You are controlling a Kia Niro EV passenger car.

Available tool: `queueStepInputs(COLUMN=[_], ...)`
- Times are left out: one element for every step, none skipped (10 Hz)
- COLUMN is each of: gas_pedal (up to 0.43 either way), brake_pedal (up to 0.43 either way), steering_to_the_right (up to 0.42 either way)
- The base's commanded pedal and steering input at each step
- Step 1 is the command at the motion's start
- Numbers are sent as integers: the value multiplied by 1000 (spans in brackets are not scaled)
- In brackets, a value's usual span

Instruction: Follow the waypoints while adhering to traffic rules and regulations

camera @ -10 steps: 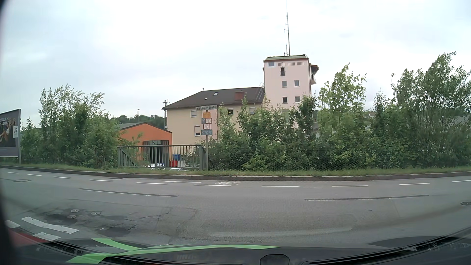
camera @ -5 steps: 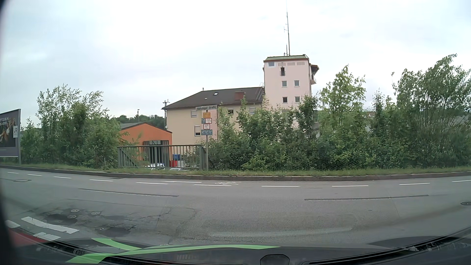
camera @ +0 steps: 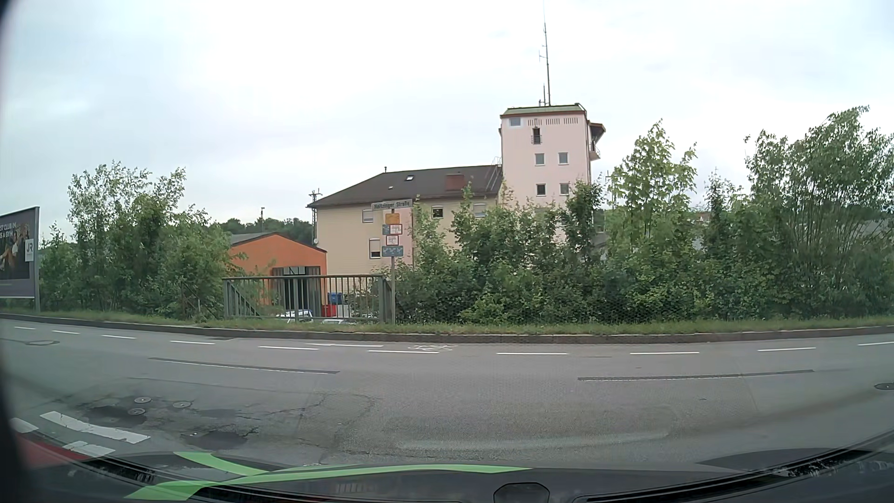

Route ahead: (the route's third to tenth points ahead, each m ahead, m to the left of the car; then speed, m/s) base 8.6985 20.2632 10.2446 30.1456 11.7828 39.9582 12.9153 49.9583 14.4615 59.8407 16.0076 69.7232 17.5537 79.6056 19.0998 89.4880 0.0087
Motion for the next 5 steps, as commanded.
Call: queueStepInputs(gas_pedal=[0,0,0,0,0], brake_pedal=[152,152,152,152,152], steering_to_the_right=[-195,-195,-195,-195,-195])
